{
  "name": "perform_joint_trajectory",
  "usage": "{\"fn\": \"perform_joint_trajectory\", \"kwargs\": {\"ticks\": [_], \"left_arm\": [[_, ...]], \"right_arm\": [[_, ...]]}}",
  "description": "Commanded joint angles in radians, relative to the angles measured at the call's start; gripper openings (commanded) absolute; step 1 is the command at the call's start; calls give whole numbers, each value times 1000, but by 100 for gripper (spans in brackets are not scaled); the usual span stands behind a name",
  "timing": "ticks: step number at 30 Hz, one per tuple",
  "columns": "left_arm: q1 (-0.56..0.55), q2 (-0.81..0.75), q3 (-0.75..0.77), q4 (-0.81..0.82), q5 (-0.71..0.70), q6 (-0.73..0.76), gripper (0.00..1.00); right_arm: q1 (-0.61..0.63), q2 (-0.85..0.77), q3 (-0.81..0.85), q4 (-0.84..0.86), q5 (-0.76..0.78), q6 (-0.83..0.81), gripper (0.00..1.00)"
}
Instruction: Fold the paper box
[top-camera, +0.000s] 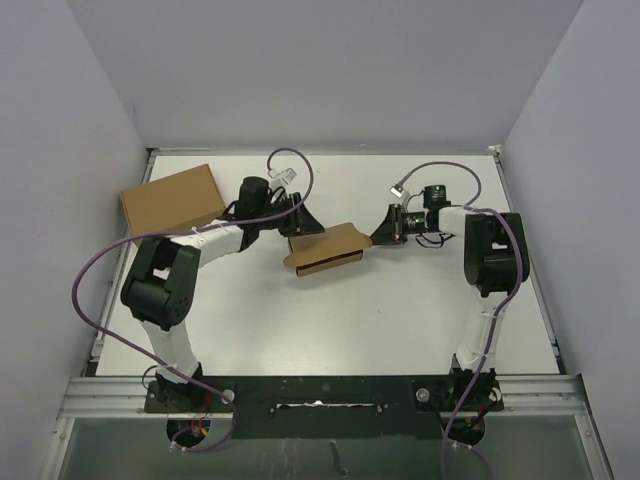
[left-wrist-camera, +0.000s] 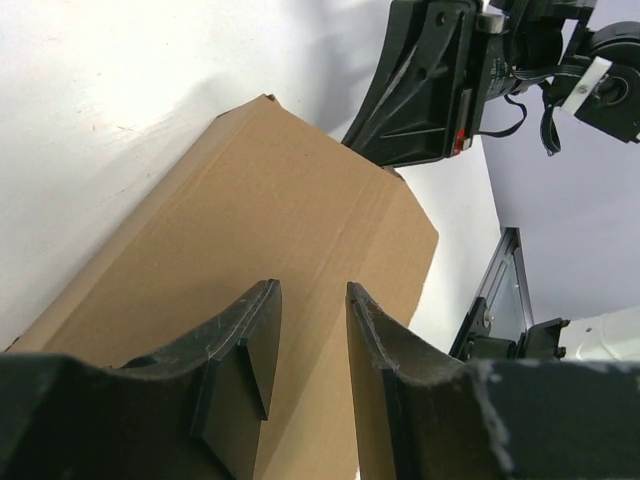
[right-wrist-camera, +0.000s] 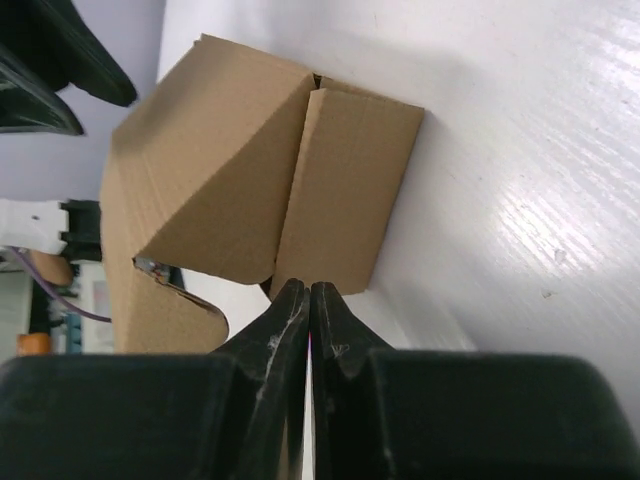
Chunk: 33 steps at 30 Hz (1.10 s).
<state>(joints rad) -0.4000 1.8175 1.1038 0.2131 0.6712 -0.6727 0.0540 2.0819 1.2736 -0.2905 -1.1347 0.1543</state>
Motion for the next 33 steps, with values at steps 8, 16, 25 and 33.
{"fn": "perform_joint_trajectory", "kwargs": {"ticks": [8,16,25,33], "left_arm": [[-42,110,89,15,31,7,31],[-45,122,92,-8,24,19,31],[-35,124,94,-17,24,24,31],[-33,123,96,-26,25,27,31]], "right_arm": [[26,44,-34,283,-129,311,6],[46,74,13,153,-124,220,33],[17,70,8,137,-162,190,47],[42,75,11,108,-177,158,54]]}}
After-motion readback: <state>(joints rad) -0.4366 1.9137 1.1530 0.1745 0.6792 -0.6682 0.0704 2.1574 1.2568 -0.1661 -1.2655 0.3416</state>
